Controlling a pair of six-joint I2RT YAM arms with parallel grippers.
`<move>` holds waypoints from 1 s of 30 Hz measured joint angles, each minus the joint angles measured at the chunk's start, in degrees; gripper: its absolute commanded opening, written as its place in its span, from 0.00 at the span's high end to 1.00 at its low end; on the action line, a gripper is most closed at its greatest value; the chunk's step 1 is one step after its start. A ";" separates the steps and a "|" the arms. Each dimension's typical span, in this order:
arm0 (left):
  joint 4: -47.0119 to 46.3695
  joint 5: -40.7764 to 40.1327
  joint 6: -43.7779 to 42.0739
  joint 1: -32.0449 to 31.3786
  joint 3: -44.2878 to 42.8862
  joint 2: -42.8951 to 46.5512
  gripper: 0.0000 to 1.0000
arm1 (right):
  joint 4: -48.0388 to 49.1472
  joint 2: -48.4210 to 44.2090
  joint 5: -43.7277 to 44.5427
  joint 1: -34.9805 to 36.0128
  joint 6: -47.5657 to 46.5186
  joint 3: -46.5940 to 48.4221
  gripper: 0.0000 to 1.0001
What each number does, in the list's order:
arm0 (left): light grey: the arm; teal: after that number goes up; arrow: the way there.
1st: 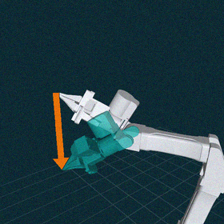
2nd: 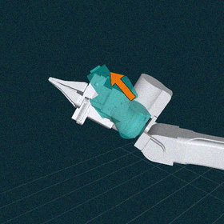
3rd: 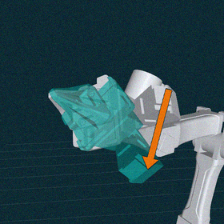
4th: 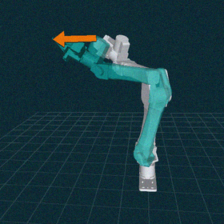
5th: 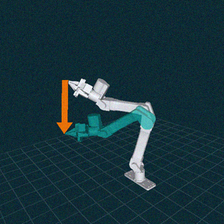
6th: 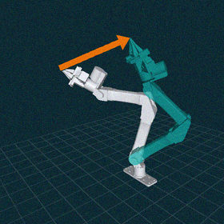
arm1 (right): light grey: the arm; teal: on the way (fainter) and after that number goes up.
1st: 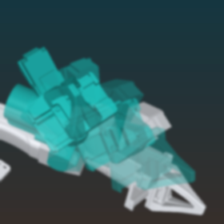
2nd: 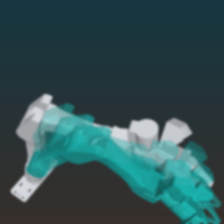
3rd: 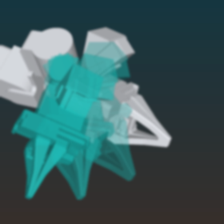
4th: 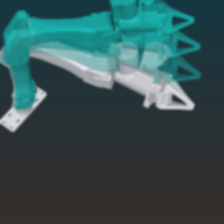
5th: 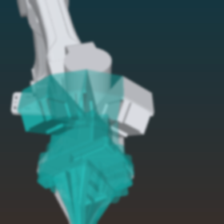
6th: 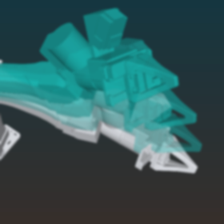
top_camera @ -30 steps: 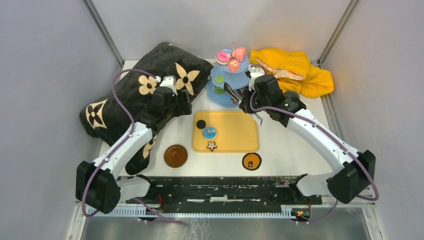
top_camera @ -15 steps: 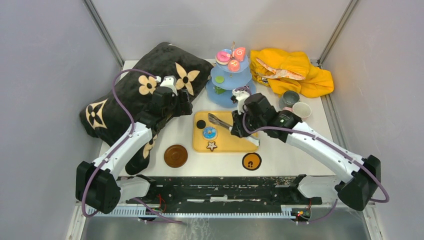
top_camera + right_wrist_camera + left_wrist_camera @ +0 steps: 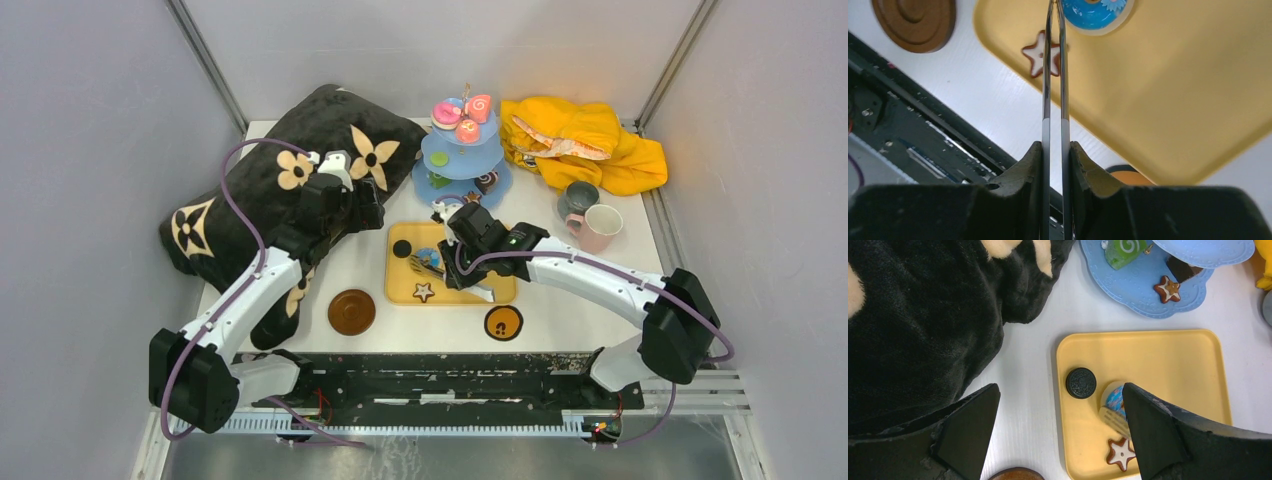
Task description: Serve the afternoon tea
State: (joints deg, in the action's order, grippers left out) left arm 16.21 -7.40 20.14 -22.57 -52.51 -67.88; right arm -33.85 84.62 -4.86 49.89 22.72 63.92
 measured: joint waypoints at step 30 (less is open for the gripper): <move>-0.50 0.26 0.00 0.00 0.02 -1.88 0.00 | -13.64 -22.36 13.03 -1.53 -1.64 -13.51 0.56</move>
State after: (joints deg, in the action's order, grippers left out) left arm 15.70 -7.14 20.14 -22.57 -52.49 -69.76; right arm -47.48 62.26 8.16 48.36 21.08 50.41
